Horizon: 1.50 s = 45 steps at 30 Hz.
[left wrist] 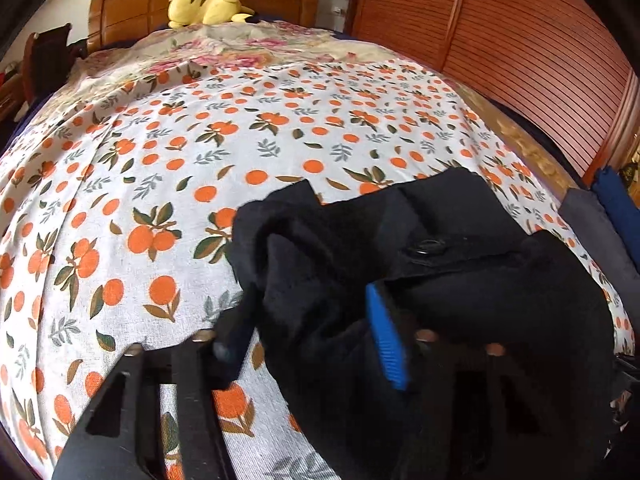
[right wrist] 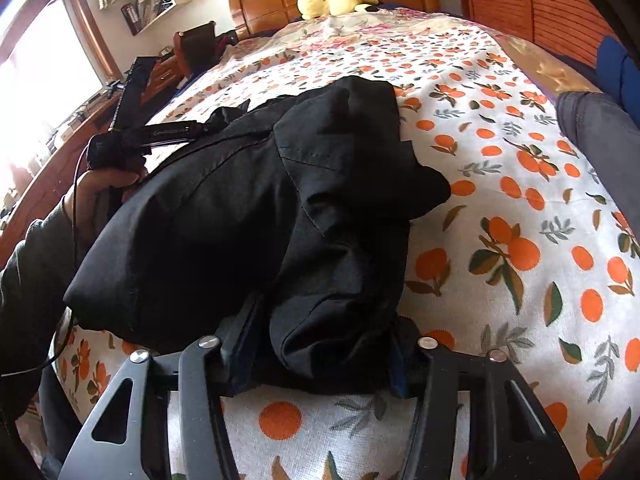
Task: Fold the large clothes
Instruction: 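Close the left gripper on the bundle while the right gripper holds it, lift, then carry the coat bundle with both grippers onto the blue and grey clothes stack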
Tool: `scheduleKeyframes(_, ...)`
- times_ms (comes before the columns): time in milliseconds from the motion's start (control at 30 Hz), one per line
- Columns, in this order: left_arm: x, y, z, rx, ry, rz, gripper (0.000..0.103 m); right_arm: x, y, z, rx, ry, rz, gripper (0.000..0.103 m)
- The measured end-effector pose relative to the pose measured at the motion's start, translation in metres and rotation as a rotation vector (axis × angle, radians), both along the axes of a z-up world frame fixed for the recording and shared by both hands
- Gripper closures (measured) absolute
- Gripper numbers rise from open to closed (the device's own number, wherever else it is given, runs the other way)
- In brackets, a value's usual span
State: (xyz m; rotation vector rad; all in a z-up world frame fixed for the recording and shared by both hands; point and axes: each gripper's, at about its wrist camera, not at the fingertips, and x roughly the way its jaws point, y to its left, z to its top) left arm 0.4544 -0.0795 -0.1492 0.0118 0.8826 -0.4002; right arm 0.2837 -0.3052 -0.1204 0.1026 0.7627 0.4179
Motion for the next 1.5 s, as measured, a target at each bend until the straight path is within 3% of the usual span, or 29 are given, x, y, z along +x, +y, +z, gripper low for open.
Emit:
scheduleKeyframes(67, -0.004, -0.006, 0.003, 0.031, -0.008, -0.013, 0.073, 0.001, 0.001, 0.001, 0.004, -0.012, 0.009, 0.062)
scheduleKeyframes(200, -0.01, -0.012, 0.01, 0.098, -0.012, -0.022, 0.084, -0.001, -0.004, 0.004, 0.027, -0.056, 0.0, 0.081)
scheduleKeyframes(267, -0.015, -0.009, 0.018, 0.107, -0.021, -0.01, 0.087, -0.003, -0.006, 0.007, 0.053, -0.08, -0.006, 0.086)
scheduleKeyframes(667, -0.076, -0.01, 0.1, 0.151, -0.166, 0.001, 0.09, -0.02, -0.033, 0.02, 0.183, -0.182, -0.033, 0.091)
scheduleKeyframes(900, -0.109, -0.033, 0.129, 0.153, -0.251, -0.024, 0.091, -0.043, -0.055, 0.023, 0.212, -0.249, -0.058, 0.092)
scheduleKeyframes(1200, -0.12, -0.084, 0.173, 0.113, -0.344, -0.047, 0.091, -0.056, -0.097, 0.061, 0.123, -0.372, -0.112, 0.093)
scheduleKeyframes(1333, -0.118, -0.134, 0.199, 0.084, -0.417, -0.097, 0.091, -0.074, -0.137, 0.098, 0.039, -0.441, -0.162, 0.093)
scheduleKeyframes(1500, -0.124, -0.21, 0.234, -0.016, -0.477, -0.182, 0.091, -0.105, -0.206, 0.143, -0.077, -0.524, -0.283, 0.093)
